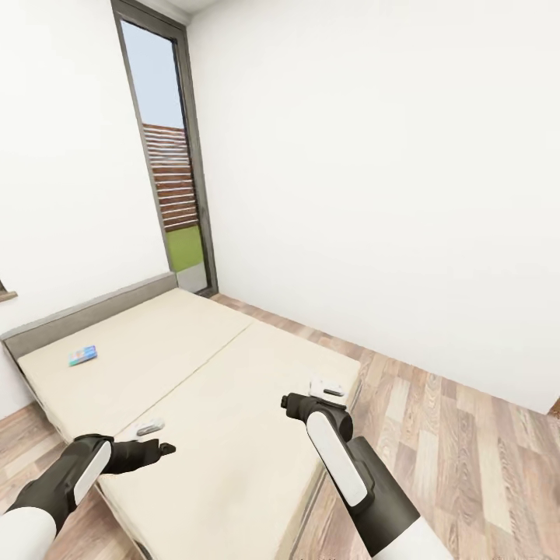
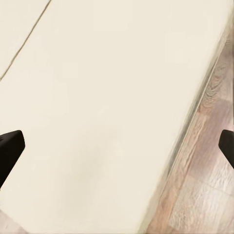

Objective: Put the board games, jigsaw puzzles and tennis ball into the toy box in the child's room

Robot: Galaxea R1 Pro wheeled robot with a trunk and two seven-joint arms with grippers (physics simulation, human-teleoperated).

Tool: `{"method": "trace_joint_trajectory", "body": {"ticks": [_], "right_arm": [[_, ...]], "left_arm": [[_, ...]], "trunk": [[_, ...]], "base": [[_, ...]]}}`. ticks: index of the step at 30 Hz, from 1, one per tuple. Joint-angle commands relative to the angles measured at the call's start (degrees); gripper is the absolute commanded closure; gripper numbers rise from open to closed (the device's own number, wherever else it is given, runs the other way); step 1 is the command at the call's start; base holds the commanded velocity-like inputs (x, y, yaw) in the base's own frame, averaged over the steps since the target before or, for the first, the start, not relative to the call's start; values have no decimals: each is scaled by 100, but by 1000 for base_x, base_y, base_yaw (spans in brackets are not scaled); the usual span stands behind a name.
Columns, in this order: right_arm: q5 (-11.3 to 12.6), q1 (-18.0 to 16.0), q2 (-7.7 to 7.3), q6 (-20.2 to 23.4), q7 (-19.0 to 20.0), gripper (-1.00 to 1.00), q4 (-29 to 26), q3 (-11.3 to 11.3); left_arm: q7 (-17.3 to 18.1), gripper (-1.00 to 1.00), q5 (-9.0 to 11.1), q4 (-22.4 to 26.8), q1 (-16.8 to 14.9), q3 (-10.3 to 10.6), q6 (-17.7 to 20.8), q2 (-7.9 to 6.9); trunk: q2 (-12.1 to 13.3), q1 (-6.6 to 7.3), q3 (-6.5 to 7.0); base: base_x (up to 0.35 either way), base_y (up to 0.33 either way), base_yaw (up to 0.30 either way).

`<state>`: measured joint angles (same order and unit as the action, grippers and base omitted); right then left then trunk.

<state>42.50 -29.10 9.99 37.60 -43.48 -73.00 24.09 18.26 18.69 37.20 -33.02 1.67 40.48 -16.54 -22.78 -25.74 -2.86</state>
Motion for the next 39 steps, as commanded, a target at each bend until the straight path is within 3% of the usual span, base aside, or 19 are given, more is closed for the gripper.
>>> {"method": "trace_joint_trajectory", "body": {"ticks": [1, 31, 39], "right_arm": [[47, -9, 1, 11, -55, -100, -4, 8], [45, -8, 1, 11, -55, -100, -4, 8], [43, -8, 1, 10, -55, -100, -4, 8]], "left_arm": [[2, -100, 20, 6, -3, 17, 22, -7], [2, -100, 20, 6, -3, 17, 21, -7], [2, -100, 20, 6, -3, 17, 18, -7]], "trunk": [[-14, -4, -17], [-14, -4, -115], [-14, -4, -135]], "base": [[-1, 163, -253], [-36, 99, -252], [-91, 137, -129]]}}
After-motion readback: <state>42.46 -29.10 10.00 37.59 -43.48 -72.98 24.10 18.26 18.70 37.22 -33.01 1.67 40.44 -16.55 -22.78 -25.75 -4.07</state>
